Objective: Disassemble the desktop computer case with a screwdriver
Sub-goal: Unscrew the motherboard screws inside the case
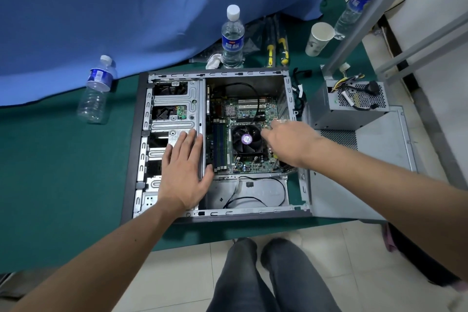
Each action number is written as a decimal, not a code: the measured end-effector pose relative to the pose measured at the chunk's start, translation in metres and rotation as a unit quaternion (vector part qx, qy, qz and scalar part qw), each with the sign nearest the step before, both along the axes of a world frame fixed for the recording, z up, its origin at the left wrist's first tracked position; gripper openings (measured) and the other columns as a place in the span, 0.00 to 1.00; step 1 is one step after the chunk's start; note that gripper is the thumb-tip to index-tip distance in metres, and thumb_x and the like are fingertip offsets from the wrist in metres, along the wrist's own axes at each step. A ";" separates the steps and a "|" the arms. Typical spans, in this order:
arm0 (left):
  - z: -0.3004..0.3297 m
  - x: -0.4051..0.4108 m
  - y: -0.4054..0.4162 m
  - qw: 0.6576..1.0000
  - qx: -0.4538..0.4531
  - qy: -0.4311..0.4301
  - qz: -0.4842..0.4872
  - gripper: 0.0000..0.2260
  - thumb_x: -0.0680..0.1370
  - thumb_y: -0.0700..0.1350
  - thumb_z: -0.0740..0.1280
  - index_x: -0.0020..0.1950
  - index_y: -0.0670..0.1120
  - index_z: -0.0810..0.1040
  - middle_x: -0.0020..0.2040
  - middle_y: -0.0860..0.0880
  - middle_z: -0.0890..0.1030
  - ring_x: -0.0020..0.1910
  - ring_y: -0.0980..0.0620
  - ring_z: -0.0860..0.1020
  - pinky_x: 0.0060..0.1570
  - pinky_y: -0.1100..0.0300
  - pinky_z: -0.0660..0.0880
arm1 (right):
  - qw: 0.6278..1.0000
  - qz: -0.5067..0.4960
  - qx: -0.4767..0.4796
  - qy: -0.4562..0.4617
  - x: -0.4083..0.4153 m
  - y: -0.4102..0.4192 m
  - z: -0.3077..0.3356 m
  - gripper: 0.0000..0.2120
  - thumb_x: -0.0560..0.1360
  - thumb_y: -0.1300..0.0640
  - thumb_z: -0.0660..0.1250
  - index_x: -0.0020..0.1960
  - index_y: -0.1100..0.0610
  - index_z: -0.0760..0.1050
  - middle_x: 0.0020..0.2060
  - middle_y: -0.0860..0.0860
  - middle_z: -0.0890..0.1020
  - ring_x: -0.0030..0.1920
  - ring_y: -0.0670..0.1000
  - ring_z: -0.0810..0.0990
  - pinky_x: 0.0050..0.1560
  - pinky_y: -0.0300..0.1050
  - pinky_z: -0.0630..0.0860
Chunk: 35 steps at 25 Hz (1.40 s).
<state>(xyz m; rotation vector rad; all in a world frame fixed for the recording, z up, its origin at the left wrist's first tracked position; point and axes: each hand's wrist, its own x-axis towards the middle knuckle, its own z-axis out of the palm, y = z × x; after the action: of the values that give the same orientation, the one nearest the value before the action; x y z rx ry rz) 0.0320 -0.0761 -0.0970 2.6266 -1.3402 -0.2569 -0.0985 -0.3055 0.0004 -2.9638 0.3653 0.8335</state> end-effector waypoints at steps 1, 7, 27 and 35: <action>0.000 0.000 0.000 1.000 -0.001 0.000 0.000 0.33 0.78 0.59 0.53 0.80 0.48 0.54 0.81 0.50 0.54 0.80 0.51 0.48 0.76 0.47 0.46 | 1.000 0.013 0.022 -0.008 0.001 -0.003 0.001 0.14 0.76 0.64 0.61 0.61 0.57 0.70 0.51 0.54 0.72 0.49 0.55 0.72 0.48 0.50 0.77; 0.001 0.000 0.000 1.000 -0.001 0.002 0.001 0.33 0.78 0.59 0.53 0.80 0.48 0.55 0.81 0.50 0.54 0.80 0.52 0.48 0.77 0.46 0.48 | 1.000 -0.006 0.014 0.004 0.000 -0.004 0.000 0.16 0.81 0.50 0.60 0.63 0.58 0.70 0.55 0.57 0.72 0.53 0.59 0.76 0.51 0.53 0.78; 0.006 -0.001 -0.001 1.000 0.002 0.014 0.003 0.33 0.78 0.59 0.52 0.81 0.48 0.54 0.81 0.50 0.53 0.80 0.52 0.47 0.77 0.46 0.48 | 0.998 0.057 0.028 -0.019 -0.006 -0.007 0.000 0.08 0.79 0.59 0.59 0.57 0.56 0.73 0.44 0.50 0.73 0.43 0.53 0.76 0.44 0.47 0.77; 0.004 -0.002 0.000 1.000 -0.002 0.013 0.003 0.33 0.78 0.59 0.53 0.81 0.48 0.55 0.81 0.50 0.54 0.80 0.52 0.48 0.77 0.46 0.48 | 0.996 -0.023 0.081 -0.027 -0.005 -0.011 -0.007 0.11 0.80 0.51 0.62 0.57 0.57 0.73 0.46 0.51 0.72 0.48 0.55 0.78 0.49 0.50 0.79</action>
<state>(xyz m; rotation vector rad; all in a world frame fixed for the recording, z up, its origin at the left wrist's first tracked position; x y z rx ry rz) 0.0303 -0.0760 -0.0927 2.6142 -1.3242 -0.2854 -0.1036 -0.3167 -0.0062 -2.8109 0.3456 0.7398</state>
